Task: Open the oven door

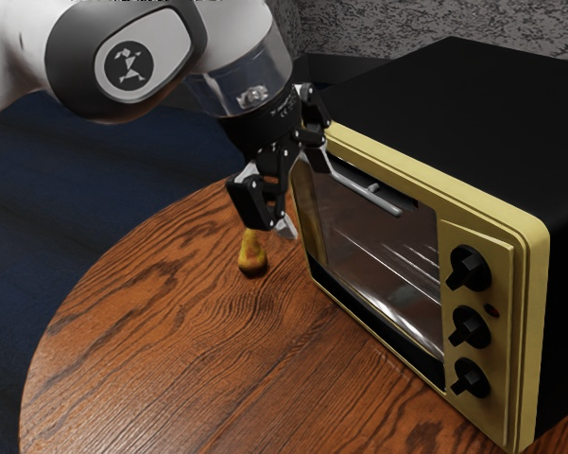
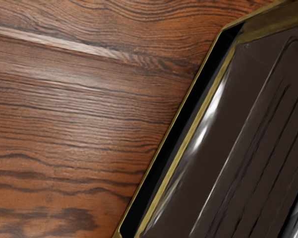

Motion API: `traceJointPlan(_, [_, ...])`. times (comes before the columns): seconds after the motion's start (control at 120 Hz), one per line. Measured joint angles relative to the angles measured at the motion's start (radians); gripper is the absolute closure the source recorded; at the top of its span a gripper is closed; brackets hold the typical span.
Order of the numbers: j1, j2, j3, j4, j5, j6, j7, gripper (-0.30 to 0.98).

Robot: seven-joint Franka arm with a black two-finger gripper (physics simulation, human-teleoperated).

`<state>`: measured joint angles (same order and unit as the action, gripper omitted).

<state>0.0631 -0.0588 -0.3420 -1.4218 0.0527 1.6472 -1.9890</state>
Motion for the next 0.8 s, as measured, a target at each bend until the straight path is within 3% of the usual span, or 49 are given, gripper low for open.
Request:
traceJointPlan(0.3, [0.09, 0.051, -0.001, 0.034, 0.003, 0.04, 0.037, 0.0])
traceJointPlan(0.425, [0.155, 0.002, -0.042, -0.02, 0.018, 0.062, 0.05, 0.0])
traceJointPlan(0.633, [-0.009, -0.004, -0.106, -0.042, 0.051, 0.085, 0.074, 0.0])
traceJointPlan(0.8, [0.106, -0.082, -0.129, -0.161, 0.036, 0.135, 0.089, 0.0])
